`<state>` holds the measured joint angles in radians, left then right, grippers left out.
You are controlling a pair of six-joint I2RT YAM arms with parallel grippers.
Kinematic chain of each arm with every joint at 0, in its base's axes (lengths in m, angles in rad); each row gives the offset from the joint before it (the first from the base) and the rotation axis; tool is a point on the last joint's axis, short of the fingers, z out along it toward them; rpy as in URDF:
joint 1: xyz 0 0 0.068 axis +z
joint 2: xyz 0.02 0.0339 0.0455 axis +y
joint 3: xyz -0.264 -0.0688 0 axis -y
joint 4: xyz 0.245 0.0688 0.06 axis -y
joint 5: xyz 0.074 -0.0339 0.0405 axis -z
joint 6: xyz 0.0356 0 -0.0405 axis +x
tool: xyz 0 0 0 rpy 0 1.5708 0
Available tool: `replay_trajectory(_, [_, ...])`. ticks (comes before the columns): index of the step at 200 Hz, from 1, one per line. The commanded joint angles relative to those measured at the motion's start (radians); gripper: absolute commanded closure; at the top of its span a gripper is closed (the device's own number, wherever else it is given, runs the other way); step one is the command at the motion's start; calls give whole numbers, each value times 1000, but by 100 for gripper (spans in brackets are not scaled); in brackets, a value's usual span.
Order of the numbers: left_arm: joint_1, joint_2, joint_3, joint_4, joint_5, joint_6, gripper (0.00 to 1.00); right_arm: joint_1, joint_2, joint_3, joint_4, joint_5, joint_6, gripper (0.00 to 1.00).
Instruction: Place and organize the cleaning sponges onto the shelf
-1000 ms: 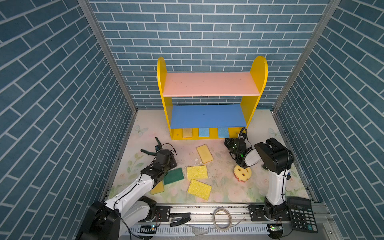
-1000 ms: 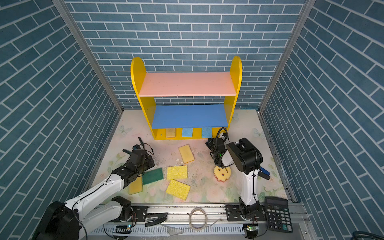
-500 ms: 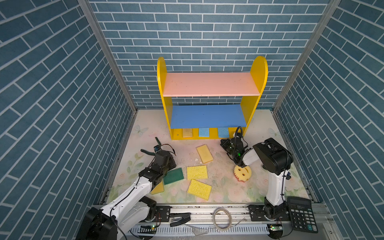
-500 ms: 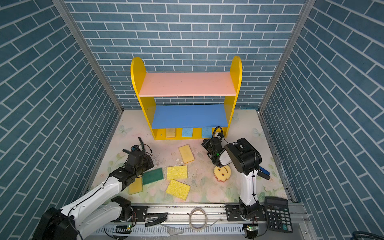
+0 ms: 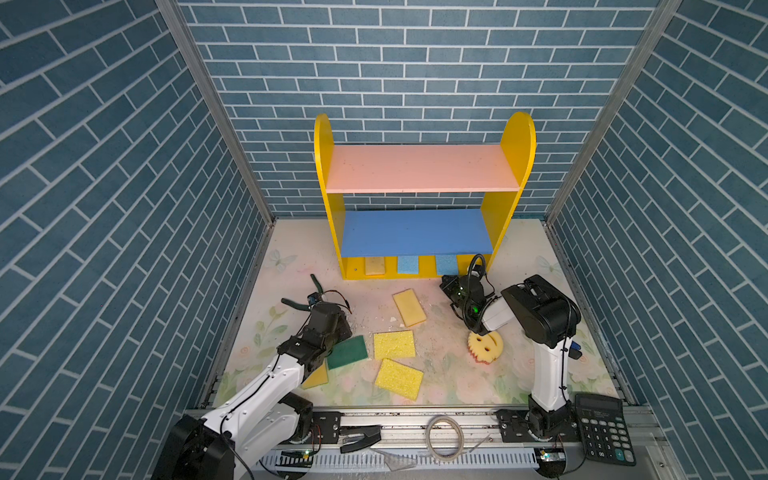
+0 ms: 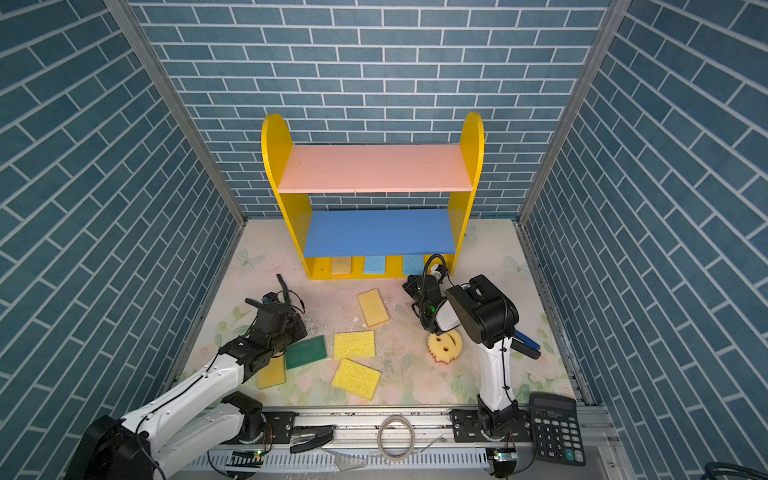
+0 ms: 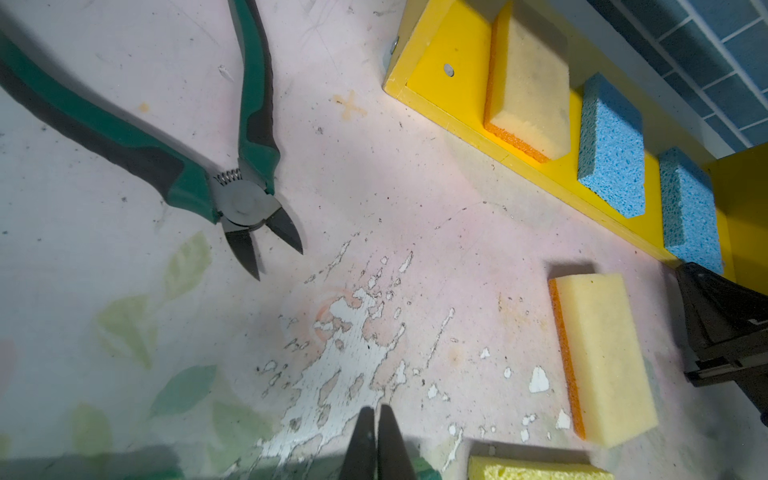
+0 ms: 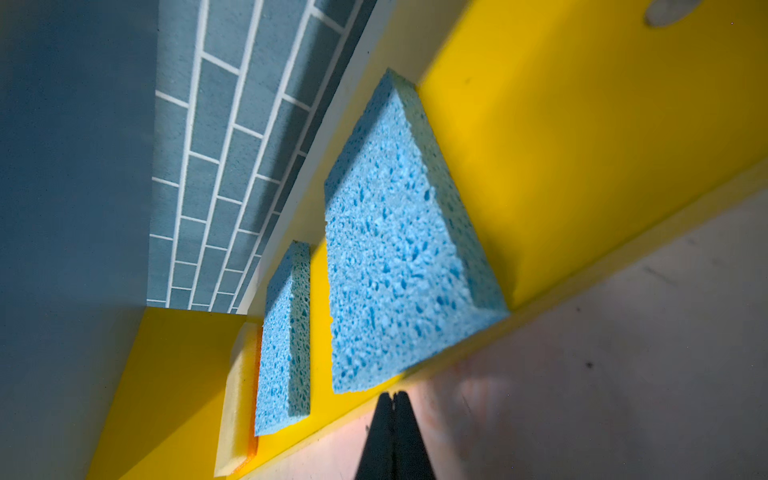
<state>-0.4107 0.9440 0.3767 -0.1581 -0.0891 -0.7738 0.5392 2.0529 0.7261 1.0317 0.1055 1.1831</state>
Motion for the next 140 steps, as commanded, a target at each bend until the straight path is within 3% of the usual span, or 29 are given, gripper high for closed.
replay_trajectory(1, [2,-7,-18,-13,-17,6,92,8,68,-22,-211,53,29,100])
replay_trajectory(140, [2,30,-1,-2,-11,20,92,11,79,13,-242,54,38,100])
